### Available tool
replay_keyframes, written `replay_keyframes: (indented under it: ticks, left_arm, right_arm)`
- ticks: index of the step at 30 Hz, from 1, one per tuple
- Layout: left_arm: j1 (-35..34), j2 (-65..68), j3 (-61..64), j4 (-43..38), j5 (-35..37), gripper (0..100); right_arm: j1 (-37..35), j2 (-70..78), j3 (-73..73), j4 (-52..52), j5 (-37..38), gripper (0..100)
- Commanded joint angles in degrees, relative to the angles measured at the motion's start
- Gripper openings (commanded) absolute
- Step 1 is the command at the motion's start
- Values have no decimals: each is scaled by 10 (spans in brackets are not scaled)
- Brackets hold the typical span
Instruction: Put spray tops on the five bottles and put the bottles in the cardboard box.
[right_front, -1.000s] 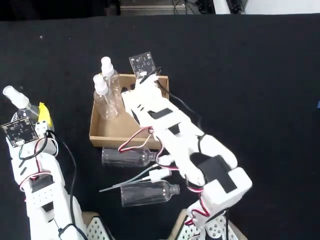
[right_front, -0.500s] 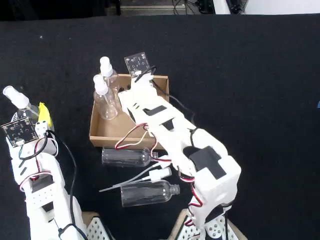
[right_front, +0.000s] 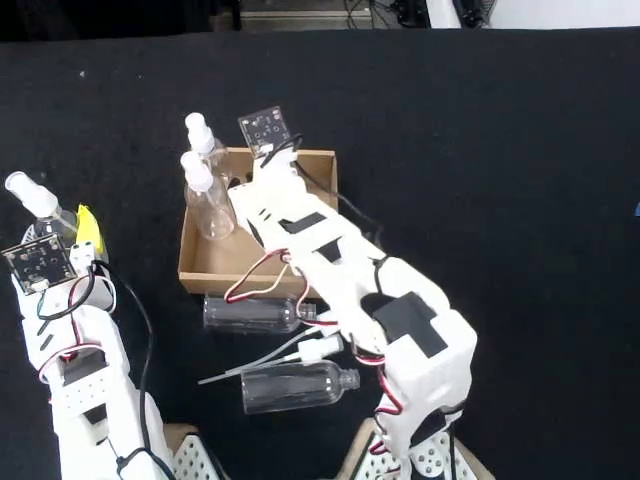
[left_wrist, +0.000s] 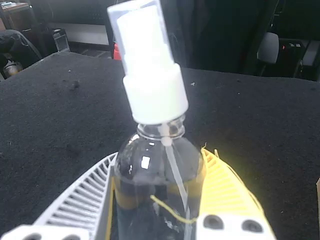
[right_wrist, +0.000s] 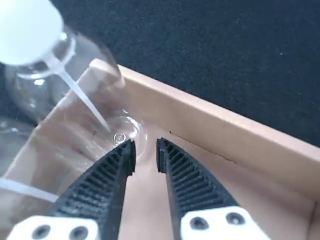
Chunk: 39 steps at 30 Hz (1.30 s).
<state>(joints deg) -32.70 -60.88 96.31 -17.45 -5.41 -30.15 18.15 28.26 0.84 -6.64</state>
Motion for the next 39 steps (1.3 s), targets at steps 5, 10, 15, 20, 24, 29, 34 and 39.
replay_keyframes:
  ticks: [5, 10, 15, 20, 24, 29, 34, 39]
  left_arm:
    - [-5, -4, 7, 4, 1, 30]
    - [-5, -3, 7, 4, 1, 30]
    - [-5, -4, 7, 4, 1, 30]
    - [-5, -4, 7, 4, -2, 31]
    - [-11, -4, 7, 2, -4, 33]
    - [-87, 5, -29, -5, 1, 30]
    - [-116, 86, -119, -4, -4, 33]
    - [-164, 239, -218, -4, -4, 30]
  right_arm:
    - [2, -11, -40, -11, 0, 60]
    - [34, -66, -21, 6, 0, 60]
    - [41, -204, 31, 104, 1, 60]
    - [88, -364, 79, 218, 1, 60]
    - [165, -466, 112, 285, 42, 60]
    - [258, -534, 180, 322, 101, 60]
    - [326, -542, 277, 247, 100, 59]
    - [355, -540, 382, 103, 100, 57]
